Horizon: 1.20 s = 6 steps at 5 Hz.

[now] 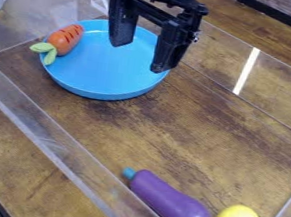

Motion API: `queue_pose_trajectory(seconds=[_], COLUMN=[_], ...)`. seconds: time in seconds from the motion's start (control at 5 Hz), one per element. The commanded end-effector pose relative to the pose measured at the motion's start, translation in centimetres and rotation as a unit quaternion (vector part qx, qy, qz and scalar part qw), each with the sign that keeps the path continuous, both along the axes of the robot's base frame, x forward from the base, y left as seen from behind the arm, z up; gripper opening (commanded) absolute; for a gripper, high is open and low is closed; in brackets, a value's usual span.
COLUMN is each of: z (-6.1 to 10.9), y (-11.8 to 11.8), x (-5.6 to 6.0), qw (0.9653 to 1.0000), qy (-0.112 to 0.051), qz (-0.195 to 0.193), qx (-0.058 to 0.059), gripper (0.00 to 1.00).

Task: Put the lemon on the blue tray

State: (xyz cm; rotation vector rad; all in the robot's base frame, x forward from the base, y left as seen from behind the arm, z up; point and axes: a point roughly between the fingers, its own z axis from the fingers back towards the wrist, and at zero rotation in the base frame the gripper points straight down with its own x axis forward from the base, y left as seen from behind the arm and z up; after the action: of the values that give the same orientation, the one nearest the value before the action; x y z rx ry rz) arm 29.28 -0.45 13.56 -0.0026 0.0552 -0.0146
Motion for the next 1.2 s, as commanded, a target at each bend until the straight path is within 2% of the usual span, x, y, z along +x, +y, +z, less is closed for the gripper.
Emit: queue_pose_trajectory(seconds=[0.0, 0.2, 0.4, 0.8, 1.0], z=[-1.5, -2.3, -3.6, -6.7, -8.1], y=[1.5, -1.3, -5.4, -8.6, -8.4], x=[-0.7, -0.9, -1.6, -2.0, -1.9], qw=[0.9999, 0.9993, 0.9959, 0.9863, 0.9850], qy=[0.006, 0.009, 0.007, 0.003, 0.004], qz=[-0.008, -0.036, -0.090, -0.165, -0.172], qx=[-0.001, -0.010, -0.011, -0.007, -0.007], gripper=[1.00, 1.00, 1.00, 1.00, 1.00])
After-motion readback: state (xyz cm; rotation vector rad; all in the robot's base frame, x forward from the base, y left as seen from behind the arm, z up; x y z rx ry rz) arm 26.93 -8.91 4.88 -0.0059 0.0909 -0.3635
